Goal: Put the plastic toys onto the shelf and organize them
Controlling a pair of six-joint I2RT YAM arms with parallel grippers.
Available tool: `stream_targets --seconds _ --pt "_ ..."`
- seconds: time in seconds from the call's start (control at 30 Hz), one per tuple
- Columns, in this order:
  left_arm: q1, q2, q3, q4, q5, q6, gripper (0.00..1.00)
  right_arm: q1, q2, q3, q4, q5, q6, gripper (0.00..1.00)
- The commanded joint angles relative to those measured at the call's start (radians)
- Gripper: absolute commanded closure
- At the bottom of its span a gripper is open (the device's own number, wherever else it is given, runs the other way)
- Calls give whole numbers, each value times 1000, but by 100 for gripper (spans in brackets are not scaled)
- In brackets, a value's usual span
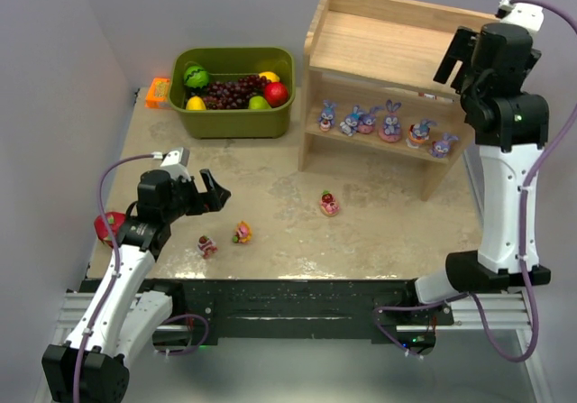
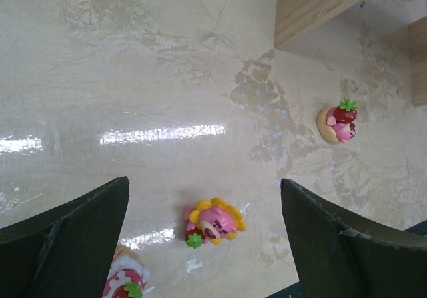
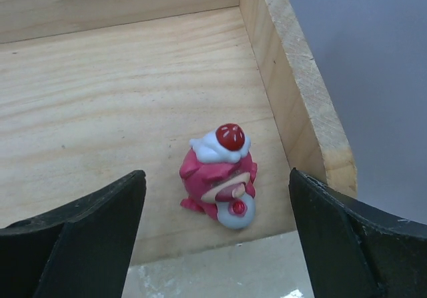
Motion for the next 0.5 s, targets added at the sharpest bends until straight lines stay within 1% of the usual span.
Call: stream_targets --seconds 0.0,0.03,0.1,0.13,0.2,0.23,0.27,0.3,0.33,0.37,0.4,0.43,0.47 --pt "-3 -17 -2 11 -8 12 1 -4 -155 26 61 -159 -4 7" --pt "-3 -20 0 11 -10 12 1 -5 -176 11 69 -220 -3 6" --pt "-3 -23 3 6 -11 15 1 -5 -237 -13 86 -268 11 6" --pt "-3 -25 6 7 -14 17 0 -5 -255 -49 92 -286 14 6" --pt "-3 -34 6 12 -16 17 1 -5 -318 -106 115 -369 31 6" --pt "-3 -37 7 12 -19 17 1 -5 -343 -185 124 -406 34 7" --pt "-3 -39 7 11 -20 14 0 -4 -361 -232 150 -494 34 8" --pt "-3 -42 7 11 -20 14 1 -4 -380 -281 164 -536 38 10" --pt "-3 -43 7 11 -20 12 0 -4 -418 -375 176 -573 40 10" --pt "-3 -43 9 11 -20 12 0 -4 -435 -425 207 -671 48 11" --pt "-3 -45 10 7 -19 12 0 -4 -456 -475 228 -729 54 11" --pt "-3 -46 10 4 -17 12 0 -2 -495 -579 254 -783 75 11" --pt "-3 -48 9 1 -17 12 0 1 -519 -629 312 -896 89 11"
